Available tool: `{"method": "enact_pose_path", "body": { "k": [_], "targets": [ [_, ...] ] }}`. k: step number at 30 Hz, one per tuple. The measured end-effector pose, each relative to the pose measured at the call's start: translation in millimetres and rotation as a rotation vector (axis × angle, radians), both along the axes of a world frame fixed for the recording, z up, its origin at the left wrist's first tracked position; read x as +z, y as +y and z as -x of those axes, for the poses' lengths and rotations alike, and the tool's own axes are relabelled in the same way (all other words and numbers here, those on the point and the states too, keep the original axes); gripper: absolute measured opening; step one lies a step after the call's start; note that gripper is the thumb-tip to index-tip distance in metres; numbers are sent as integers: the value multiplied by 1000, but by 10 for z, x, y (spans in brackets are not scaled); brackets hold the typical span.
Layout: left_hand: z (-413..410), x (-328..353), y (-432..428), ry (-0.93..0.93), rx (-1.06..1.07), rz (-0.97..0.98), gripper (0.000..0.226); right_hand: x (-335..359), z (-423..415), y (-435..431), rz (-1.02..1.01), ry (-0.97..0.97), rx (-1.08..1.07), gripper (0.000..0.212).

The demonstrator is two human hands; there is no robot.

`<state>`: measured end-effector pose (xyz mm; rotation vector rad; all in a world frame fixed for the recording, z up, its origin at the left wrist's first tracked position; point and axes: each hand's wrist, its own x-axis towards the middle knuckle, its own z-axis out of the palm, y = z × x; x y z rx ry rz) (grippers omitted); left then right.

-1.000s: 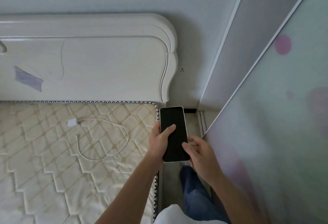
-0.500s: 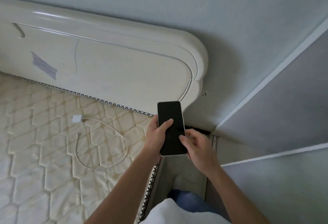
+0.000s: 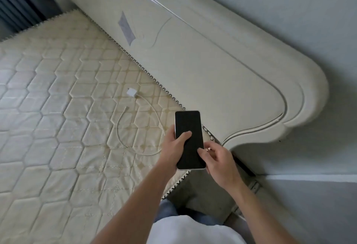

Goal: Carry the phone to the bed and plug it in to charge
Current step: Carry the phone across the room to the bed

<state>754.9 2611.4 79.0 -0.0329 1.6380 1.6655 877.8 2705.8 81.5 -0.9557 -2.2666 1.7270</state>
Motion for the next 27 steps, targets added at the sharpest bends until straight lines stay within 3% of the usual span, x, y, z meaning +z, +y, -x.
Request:
{"method": "enact_pose_path", "body": {
  "k": [4,15,23,27],
  "targets": [
    [204,-87,-340,-37,100,18,20,-68,311,-189,-10,-26,127,31],
    [740,-768,-949,-101,138,115,28,-734,931,-533,-214,-203,343,28],
    [1197,-2082,-925,-167,195,194,26,-2003,1471,-411,-151,-311,435,35],
    [1527,-2887,-804,-189,233,243,25,-2784,1688,-176,-214,-313,455,35]
  ]
}}
